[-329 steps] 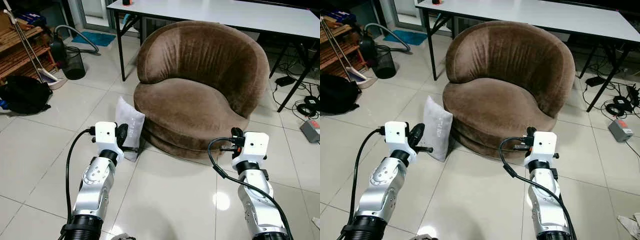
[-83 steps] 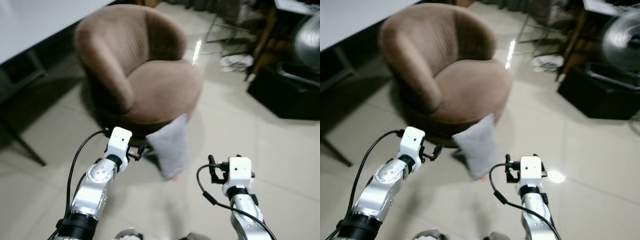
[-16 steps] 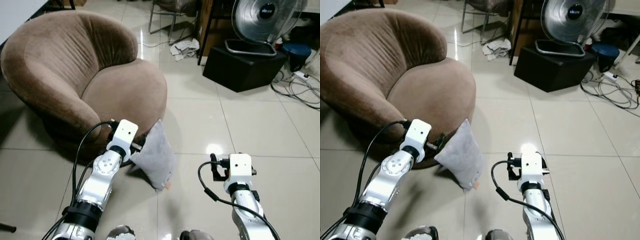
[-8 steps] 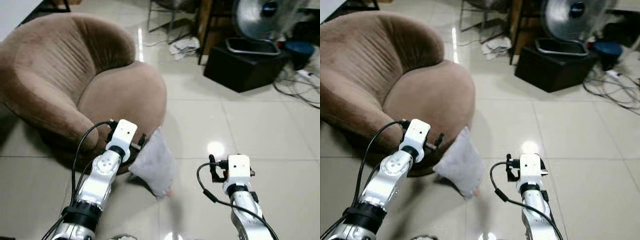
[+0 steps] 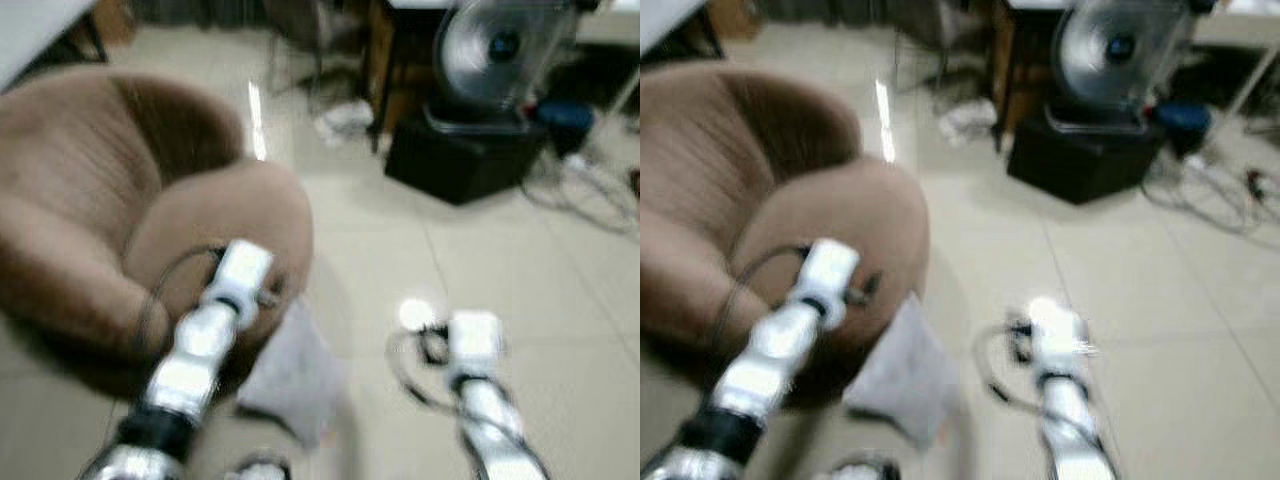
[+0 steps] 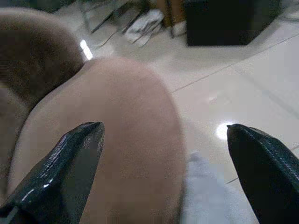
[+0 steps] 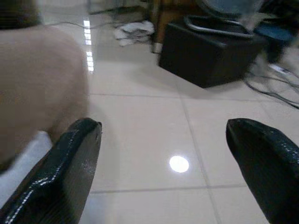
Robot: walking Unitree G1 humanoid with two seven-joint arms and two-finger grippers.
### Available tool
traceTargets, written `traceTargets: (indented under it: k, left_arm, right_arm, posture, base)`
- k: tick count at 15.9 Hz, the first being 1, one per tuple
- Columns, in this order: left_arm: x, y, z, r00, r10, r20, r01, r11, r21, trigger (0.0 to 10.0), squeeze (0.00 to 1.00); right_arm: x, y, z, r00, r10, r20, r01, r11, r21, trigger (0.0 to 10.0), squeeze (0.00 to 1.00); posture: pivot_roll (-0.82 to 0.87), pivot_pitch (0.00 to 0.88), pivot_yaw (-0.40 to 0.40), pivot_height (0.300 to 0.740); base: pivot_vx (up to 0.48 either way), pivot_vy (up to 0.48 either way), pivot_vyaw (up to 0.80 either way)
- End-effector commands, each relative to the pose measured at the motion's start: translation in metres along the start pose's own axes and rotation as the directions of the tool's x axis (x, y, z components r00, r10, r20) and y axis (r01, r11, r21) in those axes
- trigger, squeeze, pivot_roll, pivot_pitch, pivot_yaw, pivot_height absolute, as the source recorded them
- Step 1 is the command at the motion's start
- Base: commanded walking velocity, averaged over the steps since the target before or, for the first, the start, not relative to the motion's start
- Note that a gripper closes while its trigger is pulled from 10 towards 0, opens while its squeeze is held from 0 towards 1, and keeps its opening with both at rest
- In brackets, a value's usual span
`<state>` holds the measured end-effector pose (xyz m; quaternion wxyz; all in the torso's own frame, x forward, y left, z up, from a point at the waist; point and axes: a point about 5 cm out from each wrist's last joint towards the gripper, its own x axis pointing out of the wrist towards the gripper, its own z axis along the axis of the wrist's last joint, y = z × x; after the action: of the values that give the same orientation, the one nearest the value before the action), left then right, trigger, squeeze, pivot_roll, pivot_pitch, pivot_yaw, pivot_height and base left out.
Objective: Move the pillow to the sofa from floor
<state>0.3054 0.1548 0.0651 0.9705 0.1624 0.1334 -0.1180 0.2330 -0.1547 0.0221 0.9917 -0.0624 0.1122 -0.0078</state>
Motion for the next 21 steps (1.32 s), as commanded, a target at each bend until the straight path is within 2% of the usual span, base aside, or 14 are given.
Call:
traceTargets:
  k: [1, 4, 6, 7, 8, 9, 10, 13, 15, 17, 18, 19, 20, 21]
  left_arm:
    - [0.001, -0.007, 0.002, 1.000, -0.005, 0.006, 0.005, 1.000, 0.005, 10.0, 0.00]
    - [0.000, -0.009, -0.003, 1.000, 0.009, -0.028, -0.009, 1.000, 0.000, 10.0, 0.00]
    - [0.002, -0.007, -0.001, 0.999, 0.040, -0.011, -0.040, 0.999, -0.007, 10.0, 0.00]
    - [0.004, -0.006, 0.001, 0.997, 0.073, -0.011, -0.073, 0.997, 0.003, 10.0, 0.00]
    - [0.007, -0.005, 0.004, 0.995, 0.097, 0.003, -0.097, 0.993, 0.066, 10.0, 0.00]
    - [0.008, -0.006, 0.007, 0.995, 0.090, 0.047, -0.093, 0.993, 0.075, 10.0, 0.00]
    - [0.007, -0.010, 0.006, 0.999, 0.016, 0.037, -0.017, 1.000, 0.026, 10.0, 0.00]
    - [0.005, -0.009, 0.005, 0.999, 0.019, 0.046, -0.019, 1.000, 0.006, 10.0, 0.00]
    - [0.005, -0.005, 0.001, 0.999, 0.043, 0.031, -0.043, 0.999, 0.020, 10.0, 0.00]
    - [0.005, -0.004, 0.001, 0.999, 0.038, 0.036, -0.037, 0.998, -0.041, 10.0, 0.00]
    - [0.005, -0.004, 0.002, 0.997, 0.042, 0.058, -0.039, 0.998, -0.044, 10.0, 0.00]
    - [0.005, -0.005, 0.001, 0.995, 0.058, 0.079, -0.056, 0.998, -0.017, 10.0, 0.00]
    - [0.005, -0.003, -0.003, 0.994, 0.104, 0.042, -0.109, 0.983, 0.150, 10.0, 0.00]
    - [0.004, -0.003, -0.002, 0.996, 0.075, 0.043, -0.080, 0.989, 0.128, 10.0, 0.00]
  right_arm:
    - [-0.003, -0.010, -0.002, 1.000, -0.023, -0.002, 0.023, 1.000, -0.014, 10.0, 0.00]
    - [-0.003, -0.010, -0.003, 1.000, -0.011, -0.003, 0.011, 1.000, -0.021, 10.0, 0.00]
    - [-0.003, -0.008, -0.001, 1.000, 0.001, 0.019, 0.000, 1.000, -0.022, 10.0, 0.00]
    - [-0.003, -0.008, -0.001, 1.000, 0.000, 0.019, 0.000, 1.000, -0.025, 10.0, 0.00]
    - [-0.003, -0.009, -0.002, 1.000, -0.002, 0.015, 0.002, 1.000, -0.026, 10.0, 0.00]
    - [-0.002, -0.009, -0.002, 1.000, -0.007, 0.014, 0.007, 1.000, -0.024, 10.0, 0.00]
    - [-0.001, -0.006, -0.001, 1.000, 0.026, 0.015, -0.026, 0.999, -0.039, 10.0, 0.00]
    - [-0.001, -0.006, -0.003, 1.000, 0.005, 0.009, -0.005, 1.000, -0.014, 10.0, 0.00]
    - [-0.001, -0.005, -0.003, 1.000, 0.001, 0.006, -0.001, 1.000, -0.014, 10.0, 0.00]
    - [-0.001, -0.005, -0.004, 1.000, -0.002, 0.003, 0.002, 1.000, -0.008, 10.0, 0.00]
    - [-0.001, -0.004, -0.004, 1.000, 0.000, 0.003, 0.000, 1.000, -0.004, 10.0, 0.00]
    - [-0.001, -0.004, -0.004, 1.000, 0.000, 0.004, 0.000, 1.000, 0.003, 10.0, 0.00]
    - [-0.001, -0.003, -0.005, 1.000, -0.005, -0.002, 0.005, 1.000, 0.023, 10.0, 0.00]
    - [-0.001, -0.003, -0.005, 1.000, -0.008, -0.001, 0.008, 1.000, 0.028, 10.0, 0.00]
  posture:
    - [-0.04, 0.083, -0.002, 0.740]
    - [-0.04, 0.075, -0.003, 0.736]
    - [-0.04, 0.070, -0.003, 0.716]
    - [-0.03, 0.068, -0.003, 0.706]
    - [-0.03, 0.066, -0.003, 0.691]
    - [-0.03, 0.065, -0.003, 0.681]
    - [-0.03, 0.065, -0.002, 0.666]
    - [-0.03, 0.066, 0.000, 0.636]
    - [-0.03, 0.072, 0.003, 0.616]
    - [-0.02, 0.076, 0.004, 0.591]
    - [-0.02, 0.076, 0.004, 0.586]
    - [-0.02, 0.078, 0.004, 0.576]
    - [-0.02, 0.080, 0.004, 0.561]
    - [-0.02, 0.081, 0.003, 0.561]
  base:
    - [0.000, 0.000, 0.00]
    - [0.000, 0.000, 0.00]
    - [0.000, 0.000, 0.00]
    - [0.000, 0.000, 0.00]
    - [0.000, 0.000, 0.00]
    - [0.000, 0.000, 0.00]
    - [0.000, 0.000, 0.00]
    - [0.000, 0.000, 0.00]
    - [0.000, 0.000, 0.00]
    - [0.000, 0.000, 0.00]
    - [0.000, 0.000, 0.00]
    - [0.000, 0.000, 0.00]
    - [0.000, 0.000, 0.00]
    - [0.000, 0.000, 0.00]
